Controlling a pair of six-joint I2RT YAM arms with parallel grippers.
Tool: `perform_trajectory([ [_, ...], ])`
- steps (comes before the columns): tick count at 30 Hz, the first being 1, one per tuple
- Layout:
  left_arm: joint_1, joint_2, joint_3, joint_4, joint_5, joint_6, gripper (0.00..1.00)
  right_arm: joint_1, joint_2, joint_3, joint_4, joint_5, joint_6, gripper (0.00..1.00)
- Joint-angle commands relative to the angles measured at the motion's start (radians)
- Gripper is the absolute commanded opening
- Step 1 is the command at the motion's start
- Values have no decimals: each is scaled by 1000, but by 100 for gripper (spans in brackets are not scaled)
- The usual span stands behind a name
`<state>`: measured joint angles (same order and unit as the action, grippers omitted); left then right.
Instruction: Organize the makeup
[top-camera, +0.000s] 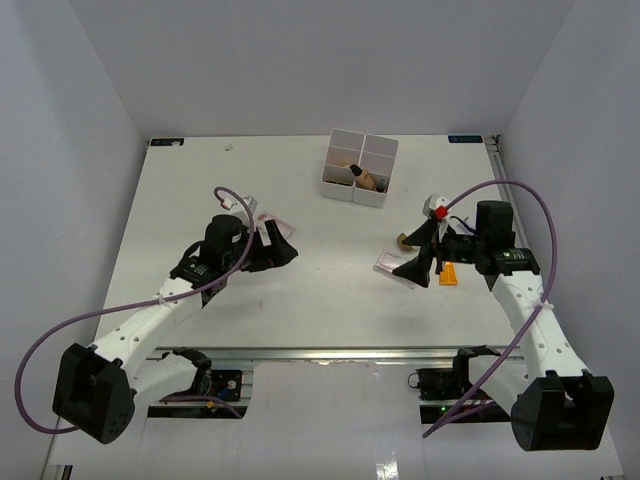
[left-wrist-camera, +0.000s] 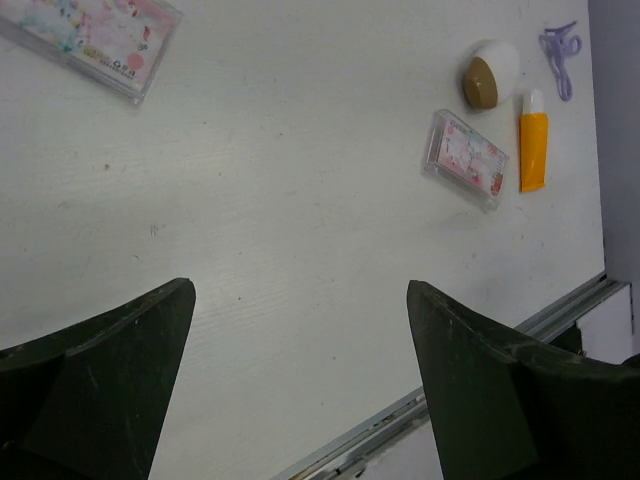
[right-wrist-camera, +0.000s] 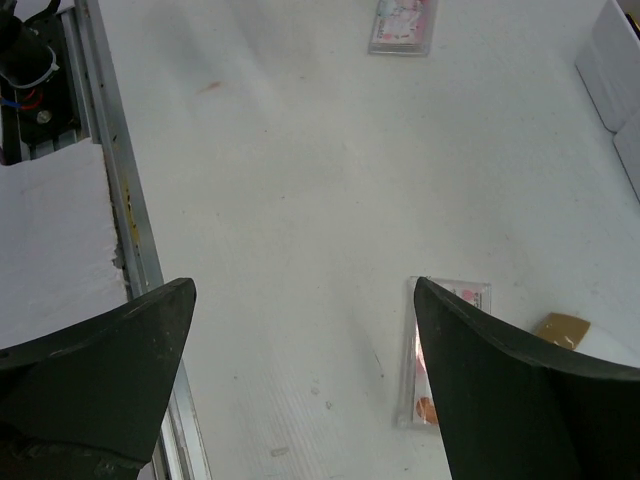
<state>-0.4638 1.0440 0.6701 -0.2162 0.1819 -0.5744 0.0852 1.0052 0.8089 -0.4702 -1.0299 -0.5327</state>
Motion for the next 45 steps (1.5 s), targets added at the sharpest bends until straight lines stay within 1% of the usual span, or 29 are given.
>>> perform_trajectory([
  [1,20,131,163,-191,-156,-259,98,-100,-50,-49,84,-116,14,96],
  [3,22,201,242,-288,-227,-329,98,-139,-54,-74,107,-114,24,96],
  [5,22,274,323,-376,-278,-365,98,-159,-59,-93,133,-82,44,96],
  [8,24,368,430,-500,-355,-403,98,-173,-74,-105,160,-17,67,96],
  [10,24,443,514,-547,-394,-421,98,-179,-83,-122,179,7,94,96],
  [12,24,505,576,-606,-408,-427,98,-181,-94,-128,192,25,106,96],
  [14,24,563,621,-624,-406,-427,98,-185,-100,-132,208,52,131,96],
  [17,24,602,660,-623,-387,-404,98,-194,-102,-143,245,143,196,96],
  [20,24,585,653,-578,-339,-335,98,-214,-93,-140,260,203,241,96],
  [24,24,475,517,-353,-154,-100,98,-251,-52,-117,236,258,288,96],
  [26,24,372,407,-146,-27,6,98,-256,-12,-79,178,327,299,96],
  [28,26,257,311,-24,81,78,98,-257,48,-17,117,386,295,96],
  [30,28,197,214,86,202,138,98,-256,93,31,61,456,296,95],
  [32,31,167,175,165,239,158,98,-255,148,65,17,529,293,95],
  [37,33,132,109,260,307,210,98,-247,252,120,-6,630,283,96],
  [40,33,108,84,277,336,232,98,-234,315,130,-17,691,260,96],
  [45,33,53,40,289,344,249,98,-204,377,106,3,773,246,100],
])
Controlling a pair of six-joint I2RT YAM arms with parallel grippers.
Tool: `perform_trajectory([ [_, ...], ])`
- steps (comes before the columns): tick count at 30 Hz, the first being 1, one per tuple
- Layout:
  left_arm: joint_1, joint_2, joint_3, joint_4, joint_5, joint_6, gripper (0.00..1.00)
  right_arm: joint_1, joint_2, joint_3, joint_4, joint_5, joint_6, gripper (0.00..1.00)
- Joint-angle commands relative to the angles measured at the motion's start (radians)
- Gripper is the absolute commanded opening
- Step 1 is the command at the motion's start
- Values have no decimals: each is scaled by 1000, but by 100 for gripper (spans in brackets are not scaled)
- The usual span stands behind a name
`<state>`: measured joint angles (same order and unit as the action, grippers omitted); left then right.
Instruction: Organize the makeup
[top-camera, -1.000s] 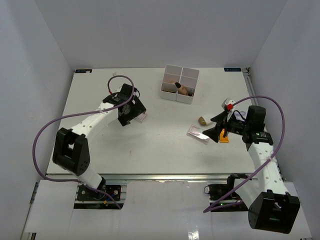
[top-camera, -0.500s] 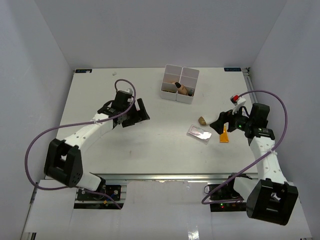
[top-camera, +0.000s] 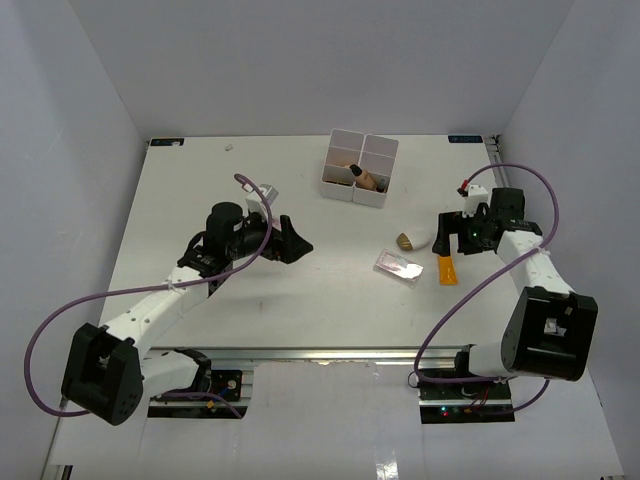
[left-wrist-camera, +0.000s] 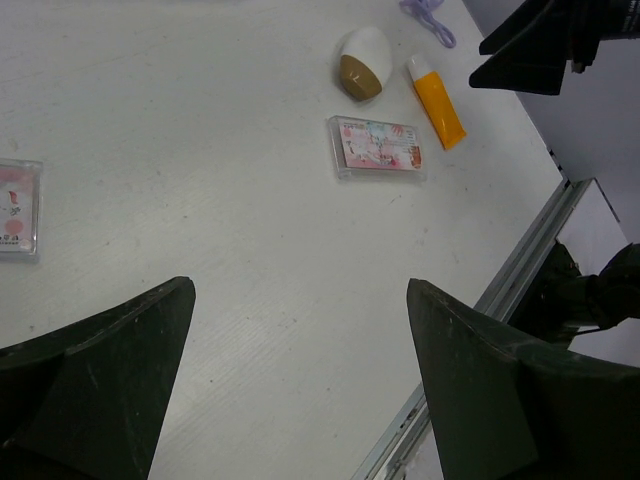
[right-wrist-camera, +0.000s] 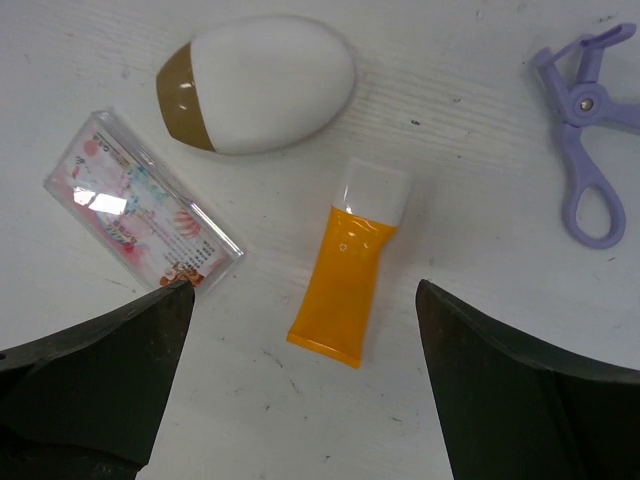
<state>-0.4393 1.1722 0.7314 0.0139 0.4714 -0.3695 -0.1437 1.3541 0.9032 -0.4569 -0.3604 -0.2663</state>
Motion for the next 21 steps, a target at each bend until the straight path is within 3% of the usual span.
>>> perform_trajectory([
  [1,8,-88,-24,60,61,44,98,28,38,7,-4,118,-21,97],
  [11,8,-102,-35,81,110,29,98,59,108,-23,40,210,-22,80],
  [18,8,-99,-41,89,120,23,98,70,157,0,54,212,-6,65],
  [21,8,-95,-43,92,129,20,98,72,190,6,55,199,1,63],
])
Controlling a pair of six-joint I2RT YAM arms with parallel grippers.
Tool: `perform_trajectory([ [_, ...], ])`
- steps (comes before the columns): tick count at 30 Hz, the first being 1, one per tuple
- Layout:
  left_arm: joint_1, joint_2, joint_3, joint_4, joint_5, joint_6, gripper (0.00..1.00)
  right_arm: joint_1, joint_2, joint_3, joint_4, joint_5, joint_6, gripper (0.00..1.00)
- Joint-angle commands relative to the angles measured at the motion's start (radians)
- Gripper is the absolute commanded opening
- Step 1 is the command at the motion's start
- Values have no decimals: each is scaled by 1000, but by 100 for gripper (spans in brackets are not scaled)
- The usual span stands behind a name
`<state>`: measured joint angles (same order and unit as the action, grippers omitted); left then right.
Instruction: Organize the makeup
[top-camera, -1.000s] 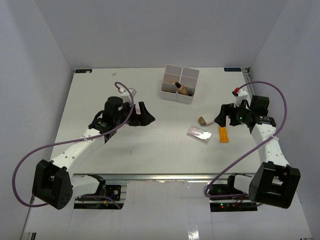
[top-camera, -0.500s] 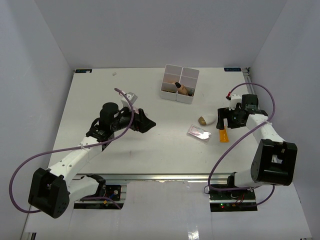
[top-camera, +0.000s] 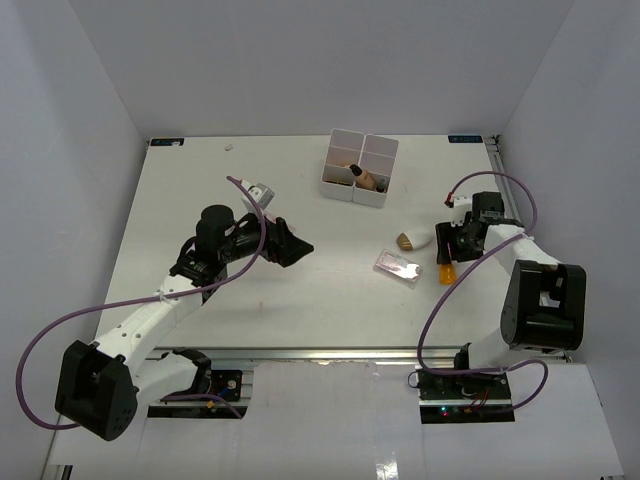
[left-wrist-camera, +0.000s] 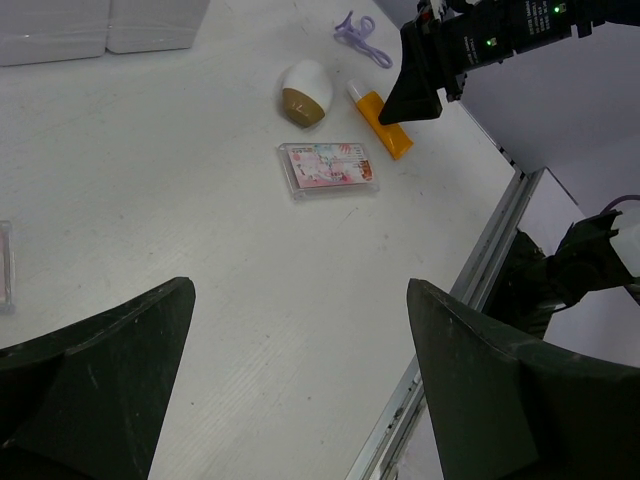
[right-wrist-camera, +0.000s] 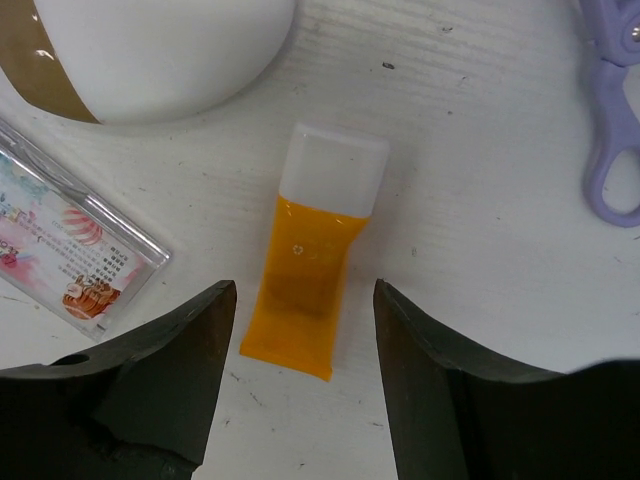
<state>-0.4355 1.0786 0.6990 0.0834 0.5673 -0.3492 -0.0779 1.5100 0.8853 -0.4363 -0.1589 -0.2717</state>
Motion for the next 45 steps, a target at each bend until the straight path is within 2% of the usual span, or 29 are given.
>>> perform_trajectory([
  [1,4,-2,-12,24,35,-2,98,8,42,23,37,-3,8,63],
  [6,4,-2,-15,33,46,-5,98,17,59,6,57,-2,14,60],
  [14,4,12,-26,75,119,-31,98,16,76,-22,87,10,9,50],
  [22,3,40,-44,157,200,-82,98,16,101,-36,114,7,6,49],
  [32,-82,124,-32,249,158,-255,98,15,42,-53,123,-46,-21,28],
  [38,-188,173,3,308,34,-350,98,13,-139,-73,100,-271,-92,24],
  [41,-241,235,44,332,-40,-387,98,12,-266,-95,81,-440,-141,23],
  [45,-300,343,127,336,-134,-404,98,14,-336,-92,25,-637,-194,22],
])
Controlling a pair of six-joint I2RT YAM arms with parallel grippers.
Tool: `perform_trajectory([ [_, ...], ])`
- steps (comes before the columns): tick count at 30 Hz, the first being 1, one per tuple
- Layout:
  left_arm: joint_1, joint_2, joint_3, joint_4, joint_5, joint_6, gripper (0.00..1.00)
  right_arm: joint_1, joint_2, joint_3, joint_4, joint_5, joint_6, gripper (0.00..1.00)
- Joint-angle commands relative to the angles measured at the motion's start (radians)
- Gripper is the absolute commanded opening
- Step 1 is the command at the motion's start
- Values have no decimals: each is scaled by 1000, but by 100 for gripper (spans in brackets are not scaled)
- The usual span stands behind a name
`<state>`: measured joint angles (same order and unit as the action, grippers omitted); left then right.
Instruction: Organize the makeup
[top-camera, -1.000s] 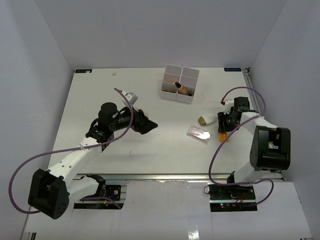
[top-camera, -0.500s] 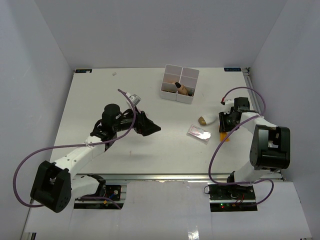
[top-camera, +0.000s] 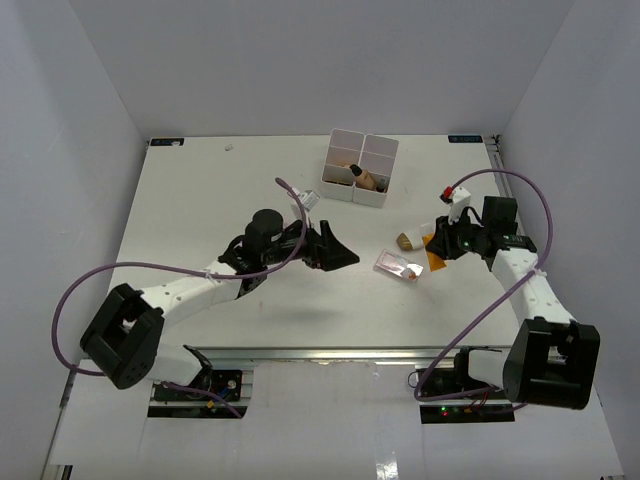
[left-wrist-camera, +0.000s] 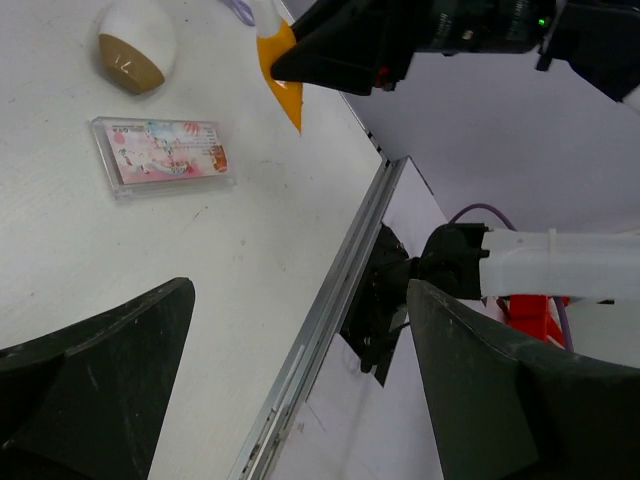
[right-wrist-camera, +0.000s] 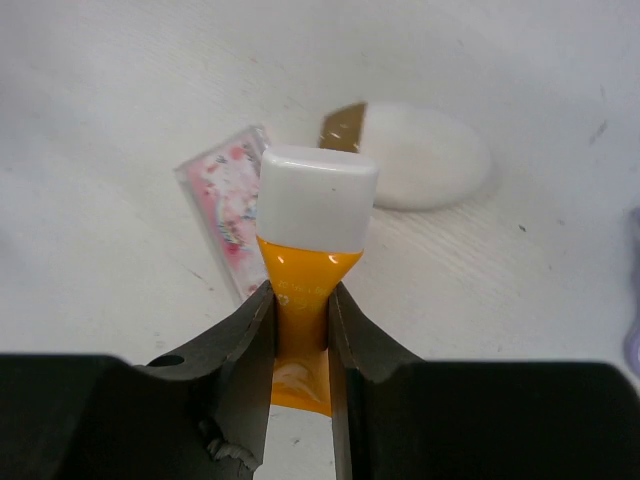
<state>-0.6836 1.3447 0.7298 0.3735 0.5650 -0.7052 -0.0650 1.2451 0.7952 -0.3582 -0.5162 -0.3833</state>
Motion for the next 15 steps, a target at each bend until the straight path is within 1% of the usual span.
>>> perform_trajectory([
  [1,-66,115,128,50,-159,-52,98,3,-93,4,-80,-336,-96,22],
  [3,-92,174,180,58,-189,-55,98,6,-123,6,-104,-402,-110,22],
  [6,-130,242,257,59,-212,-57,98,11,-167,-6,-105,-456,-114,22],
  [13,-196,380,432,0,-299,-28,97,13,-195,-30,-96,-506,-118,23],
  [15,-205,408,461,-12,-315,-22,95,14,-203,-34,-94,-514,-120,23],
])
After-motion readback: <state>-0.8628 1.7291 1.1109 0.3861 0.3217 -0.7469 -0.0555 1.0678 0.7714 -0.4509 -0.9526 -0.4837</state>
